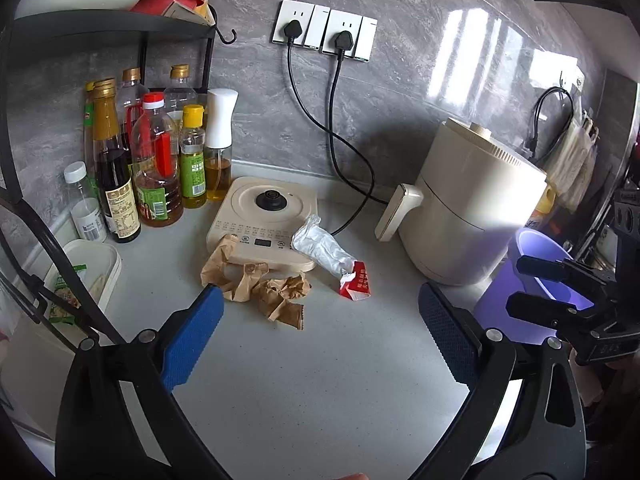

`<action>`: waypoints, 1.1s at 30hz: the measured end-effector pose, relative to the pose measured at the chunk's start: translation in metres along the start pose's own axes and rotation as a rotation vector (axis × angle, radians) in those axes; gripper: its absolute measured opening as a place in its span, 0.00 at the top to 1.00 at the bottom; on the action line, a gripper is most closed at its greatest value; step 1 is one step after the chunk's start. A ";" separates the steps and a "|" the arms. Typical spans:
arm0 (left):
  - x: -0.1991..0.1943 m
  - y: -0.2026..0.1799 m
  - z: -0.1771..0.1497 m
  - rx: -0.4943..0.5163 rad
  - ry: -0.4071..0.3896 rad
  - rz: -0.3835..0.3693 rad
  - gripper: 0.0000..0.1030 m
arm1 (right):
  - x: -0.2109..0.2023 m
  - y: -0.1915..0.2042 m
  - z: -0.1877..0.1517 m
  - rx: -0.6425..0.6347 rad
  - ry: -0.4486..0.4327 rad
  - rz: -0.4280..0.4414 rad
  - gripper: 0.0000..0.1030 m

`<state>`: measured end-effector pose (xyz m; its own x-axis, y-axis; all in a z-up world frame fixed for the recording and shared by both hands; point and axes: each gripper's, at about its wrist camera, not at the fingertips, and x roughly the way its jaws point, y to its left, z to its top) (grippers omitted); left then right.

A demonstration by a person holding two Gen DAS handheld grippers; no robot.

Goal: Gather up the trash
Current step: 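Move both tools back to the brown paper and red carton, then grasp the brown paper with the left tool while the right grasps the red carton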

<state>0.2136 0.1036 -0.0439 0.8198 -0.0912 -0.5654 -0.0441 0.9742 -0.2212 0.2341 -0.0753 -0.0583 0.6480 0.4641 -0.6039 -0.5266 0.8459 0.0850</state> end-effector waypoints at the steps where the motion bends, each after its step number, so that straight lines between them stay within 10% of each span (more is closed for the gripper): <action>1: 0.005 0.003 -0.001 0.000 0.006 -0.006 0.06 | 0.006 0.001 0.000 0.005 0.013 -0.008 0.23; 23: 0.172 0.055 -0.026 -0.058 0.314 -0.040 0.34 | 0.147 -0.034 0.013 0.115 0.255 -0.059 0.45; 25: 0.180 0.057 -0.029 -0.063 0.325 -0.040 0.43 | 0.162 -0.038 0.012 0.126 0.282 -0.051 0.46; 27: 0.185 0.058 -0.030 -0.072 0.331 -0.041 0.74 | 0.178 -0.040 0.010 0.128 0.303 -0.037 0.46; 33: 0.167 0.059 -0.020 -0.084 0.244 -0.066 0.79 | 0.215 -0.035 0.006 0.097 0.326 -0.051 0.28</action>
<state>0.3371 0.1418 -0.1671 0.6609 -0.2107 -0.7203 -0.0510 0.9449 -0.3233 0.3955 -0.0038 -0.1869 0.4544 0.3252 -0.8293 -0.4325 0.8944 0.1138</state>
